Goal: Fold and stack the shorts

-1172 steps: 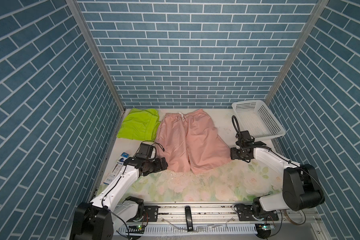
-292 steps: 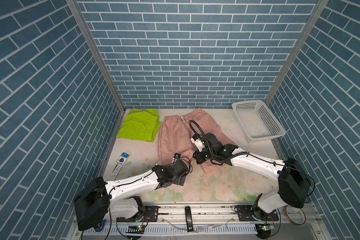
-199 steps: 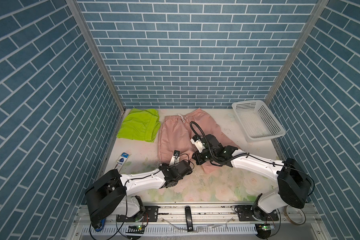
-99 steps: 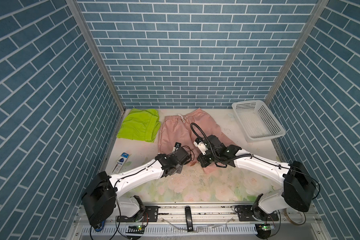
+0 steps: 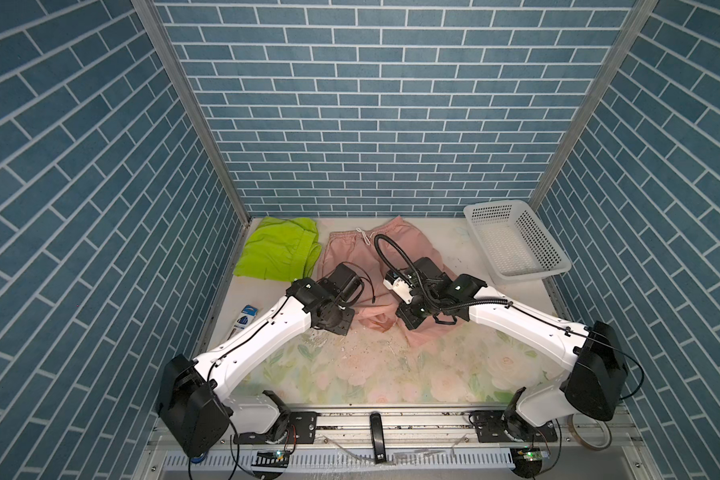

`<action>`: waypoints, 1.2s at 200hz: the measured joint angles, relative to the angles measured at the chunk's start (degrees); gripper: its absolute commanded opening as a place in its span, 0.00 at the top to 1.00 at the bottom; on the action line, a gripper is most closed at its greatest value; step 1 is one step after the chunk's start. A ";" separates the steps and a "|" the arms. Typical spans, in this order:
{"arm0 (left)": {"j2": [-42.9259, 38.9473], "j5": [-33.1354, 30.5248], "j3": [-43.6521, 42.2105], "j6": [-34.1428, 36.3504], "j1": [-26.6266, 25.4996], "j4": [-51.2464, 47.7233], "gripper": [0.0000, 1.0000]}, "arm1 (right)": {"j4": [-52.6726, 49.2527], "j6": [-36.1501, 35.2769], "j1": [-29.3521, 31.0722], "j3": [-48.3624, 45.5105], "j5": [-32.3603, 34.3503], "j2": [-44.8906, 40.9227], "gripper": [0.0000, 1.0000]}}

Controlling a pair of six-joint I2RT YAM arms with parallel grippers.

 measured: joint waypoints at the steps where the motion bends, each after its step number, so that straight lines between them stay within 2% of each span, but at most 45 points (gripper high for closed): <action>1: 0.02 0.00 0.09 0.04 0.13 -0.09 0.72 | -0.02 -0.04 -0.07 0.00 0.00 0.00 1.00; 17: 0.22 0.66 2.54 1.68 3.37 -2.01 0.77 | -0.46 -0.09 -1.49 0.13 -0.98 0.00 1.00; 27: 0.22 1.46 4.68 2.75 5.18 -2.82 0.84 | -0.31 -0.02 -2.45 0.42 -2.19 -0.02 1.00; 41: 0.20 3.43 7.54 4.00 7.15 -3.08 0.84 | 0.09 0.09 -3.41 1.31 -4.37 -0.02 1.00; 47: 0.15 3.96 8.33 4.07 7.56 -3.06 0.76 | 0.66 0.35 -3.76 1.75 -5.31 -0.02 1.00; 52: 0.04 4.55 8.79 4.46 7.87 -2.93 0.61 | 1.07 0.68 -3.89 2.16 -5.99 -0.02 1.00; 57: -0.22 5.29 8.83 4.28 8.02 -2.67 0.52 | 1.64 1.11 -3.96 2.47 -6.69 0.00 1.00; 68: -1.66 6.54 7.10 3.54 7.74 -1.16 0.44 | 2.67 1.70 -3.93 2.93 -7.74 0.04 1.00; 73: -2.84 7.02 5.18 3.06 7.19 0.15 0.37 | 3.34 2.21 -3.91 2.95 -8.09 0.11 1.00; 86: -6.97 7.26 -2.16 0.81 4.42 4.24 0.10 | 4.81 3.23 -3.91 2.86 -8.66 0.57 1.00; 94: -9.60 5.99 -7.26 -1.46 1.36 6.47 0.01 | 5.68 4.20 -3.91 2.73 -8.96 1.01 1.00; 119: -15.85 -1.66 -22.03 -10.16 -11.04 13.75 0.00 | 9.53 6.60 -3.91 0.46 -10.12 1.68 1.00; 133: -17.22 -6.78 -27.28 -14.25 -15.02 17.35 0.00 | 11.17 7.65 -3.91 -0.81 -10.54 1.68 1.00; 175: -15.37 -17.84 -32.02 -20.39 -18.53 28.68 0.00 | 15.37 9.75 -3.91 -2.05 -10.67 1.49 1.00; 213: -6.78 -23.82 -31.85 -21.86 -24.76 37.94 0.00 | 19.37 11.43 -3.91 -3.69 -10.58 1.22 1.00; 240: 0.79 -28.35 -30.32 -23.85 -26.16 39.63 0.00 | 21.18 12.15 -3.91 -5.18 -10.56 0.92 1.00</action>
